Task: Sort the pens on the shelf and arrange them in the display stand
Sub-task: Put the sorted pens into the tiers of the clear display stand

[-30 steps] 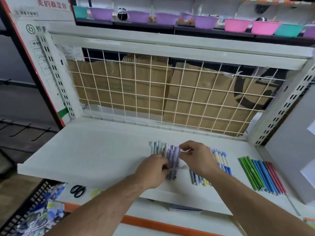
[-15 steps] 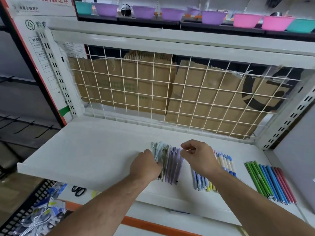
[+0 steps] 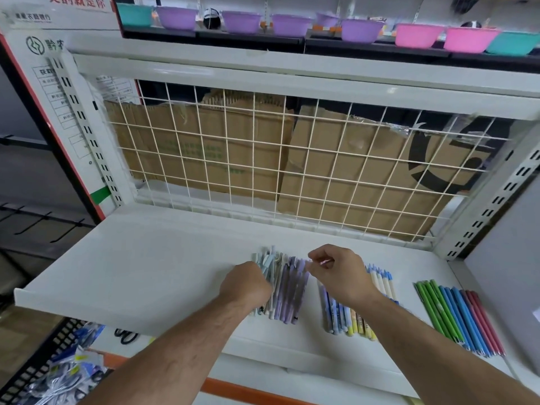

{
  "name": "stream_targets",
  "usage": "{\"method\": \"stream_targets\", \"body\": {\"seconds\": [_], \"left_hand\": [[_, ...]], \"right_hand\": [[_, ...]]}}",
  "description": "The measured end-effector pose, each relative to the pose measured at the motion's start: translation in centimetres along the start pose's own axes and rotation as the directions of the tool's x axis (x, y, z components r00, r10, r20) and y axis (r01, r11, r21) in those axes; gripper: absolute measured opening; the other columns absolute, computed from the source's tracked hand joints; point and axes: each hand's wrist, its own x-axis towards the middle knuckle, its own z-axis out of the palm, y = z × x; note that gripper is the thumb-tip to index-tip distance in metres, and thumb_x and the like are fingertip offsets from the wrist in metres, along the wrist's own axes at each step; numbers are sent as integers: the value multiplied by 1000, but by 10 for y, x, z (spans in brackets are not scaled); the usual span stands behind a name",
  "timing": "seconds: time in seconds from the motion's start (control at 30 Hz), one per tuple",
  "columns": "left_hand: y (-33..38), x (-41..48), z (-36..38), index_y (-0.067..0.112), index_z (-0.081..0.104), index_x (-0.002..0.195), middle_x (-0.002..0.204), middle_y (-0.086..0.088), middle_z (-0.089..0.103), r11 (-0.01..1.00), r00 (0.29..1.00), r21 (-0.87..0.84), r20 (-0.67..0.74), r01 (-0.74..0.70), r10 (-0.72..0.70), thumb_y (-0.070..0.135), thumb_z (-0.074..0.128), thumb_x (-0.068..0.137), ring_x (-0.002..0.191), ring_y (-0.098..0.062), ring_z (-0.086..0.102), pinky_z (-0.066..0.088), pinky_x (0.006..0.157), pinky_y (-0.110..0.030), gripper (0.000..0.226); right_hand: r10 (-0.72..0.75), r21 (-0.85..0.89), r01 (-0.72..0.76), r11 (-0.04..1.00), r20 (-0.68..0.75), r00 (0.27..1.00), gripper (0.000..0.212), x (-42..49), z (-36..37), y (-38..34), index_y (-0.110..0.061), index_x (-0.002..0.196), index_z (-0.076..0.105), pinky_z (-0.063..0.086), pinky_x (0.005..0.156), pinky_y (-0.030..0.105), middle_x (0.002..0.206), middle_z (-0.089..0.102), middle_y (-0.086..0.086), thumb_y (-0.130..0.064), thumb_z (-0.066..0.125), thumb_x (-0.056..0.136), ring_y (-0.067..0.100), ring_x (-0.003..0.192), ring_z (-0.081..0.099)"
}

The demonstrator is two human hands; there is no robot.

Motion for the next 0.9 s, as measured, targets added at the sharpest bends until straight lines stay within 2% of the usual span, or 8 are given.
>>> {"method": "stream_targets", "body": {"seconds": [0.13, 0.3, 0.47, 0.53, 0.6, 0.7, 0.8, 0.9], "left_hand": [[2, -2, -3, 13, 50, 69, 71, 1, 57, 1000, 1000, -2, 16, 4, -4, 7, 54, 79, 62, -12, 54, 44, 55, -22, 12], [3, -4, -5, 12, 49, 69, 69, 1, 55, 999, 999, -10, -14, 32, -32, 5, 53, 79, 60, -13, 52, 43, 54, -23, 13], [-2, -3, -8, 11, 46, 70, 69, 1, 53, 976, 995, -206, -63, 65, -79, 6, 51, 84, 58, -11, 49, 34, 46, -23, 15], [-1, -3, -10, 10, 49, 72, 68, 0, 52, 949, 992, -311, -101, 46, -81, 8, 52, 83, 57, -13, 49, 30, 45, -22, 12], [5, -5, -13, 12, 47, 64, 61, 0, 48, 909, 990, -418, -134, -12, -48, 11, 54, 85, 53, -17, 46, 28, 47, -23, 22], [19, -14, -13, 14, 48, 60, 57, -1, 44, 803, 997, -593, -78, -58, 15, 12, 59, 86, 55, -20, 42, 30, 55, -26, 29], [38, -28, -6, 14, 61, 68, 57, 1, 52, 716, 994, -693, -10, -87, 112, 14, 60, 87, 59, -21, 48, 38, 63, -30, 19], [61, -48, 3, 17, 71, 82, 61, 6, 62, 647, 975, -752, 28, -124, 218, 15, 62, 91, 61, -16, 56, 42, 62, -25, 12]], "right_hand": [[2, 7, -2, 1000, 4, 1000, 11, 1, -1, 1, -31, 95, 68, 42, 60, 6, 94, 68, -9, -22, 73, 90, 8, 81, 66], [-6, -13, 6, 1000, 8, 1000, 10, 1, -2, 1, -26, 99, 71, 43, 62, 7, 94, 69, -10, -21, 71, 91, 4, 78, 65], [-16, -1, 16, 1000, -1, 1000, 10, -2, -6, -5, -24, 100, 72, 44, 61, 7, 94, 70, -9, -19, 71, 90, 5, 79, 65], [-12, -5, 12, 1000, -6, 1000, 11, -5, -9, -8, -23, 100, 72, 45, 63, 11, 94, 70, -9, -19, 71, 91, 4, 80, 65], [0, 10, 0, 1000, -15, 1000, 11, -11, -12, -11, -23, 101, 72, 46, 64, 14, 93, 69, -10, -18, 69, 91, 5, 78, 65], [7, 18, -6, 1000, -43, 999, 10, -23, -17, -14, -24, 100, 72, 48, 66, 17, 94, 69, -8, -19, 69, 92, 9, 78, 66], [23, 35, -20, 999, -85, 996, 6, -39, -27, -16, -24, 97, 71, 51, 65, 18, 92, 71, -7, -19, 69, 92, 10, 77, 68], [50, 65, -41, 997, -141, 989, 2, -55, -41, -18, -21, 92, 72, 58, 71, 32, 84, 72, -5, -22, 71, 92, 14, 75, 70]]}}
